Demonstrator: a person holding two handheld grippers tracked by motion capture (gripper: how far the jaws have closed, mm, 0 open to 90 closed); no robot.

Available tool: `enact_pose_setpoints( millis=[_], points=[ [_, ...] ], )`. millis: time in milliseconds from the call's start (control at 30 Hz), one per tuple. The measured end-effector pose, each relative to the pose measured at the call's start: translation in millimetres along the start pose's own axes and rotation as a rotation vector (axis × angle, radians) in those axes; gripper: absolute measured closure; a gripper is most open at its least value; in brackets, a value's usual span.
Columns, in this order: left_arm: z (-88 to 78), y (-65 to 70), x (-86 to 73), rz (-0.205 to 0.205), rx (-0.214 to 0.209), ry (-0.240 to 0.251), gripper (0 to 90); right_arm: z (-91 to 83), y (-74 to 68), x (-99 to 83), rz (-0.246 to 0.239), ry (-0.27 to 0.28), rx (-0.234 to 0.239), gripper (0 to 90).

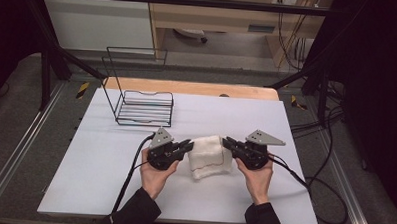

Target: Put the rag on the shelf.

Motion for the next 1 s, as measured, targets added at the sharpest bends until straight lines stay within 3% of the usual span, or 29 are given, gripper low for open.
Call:
enact_pose_setpoints(
  millis=[667,1000],
  points=[
    [-22.5,0.0,24.8,0.033,0.003,0.112,81.9,-11.8,-19.7,23.9,-0.046,0.126,-0.013,82.8],
    [-37.4,-9.6,37.8,0.048,0.026,0.161,81.9,-8.0,-35.8,38.1,-0.058,0.203,-0.016,82.8]
  ],
)
Point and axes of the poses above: each handheld gripper's, and its own axes: z roughly forward along the jaws, x roughly out of its top, y roughly to its right, the point moved 2 cm from there along z, roughly forward along the jaws, and after that the axes turned 1 degree about y, right-handed, at the moved point
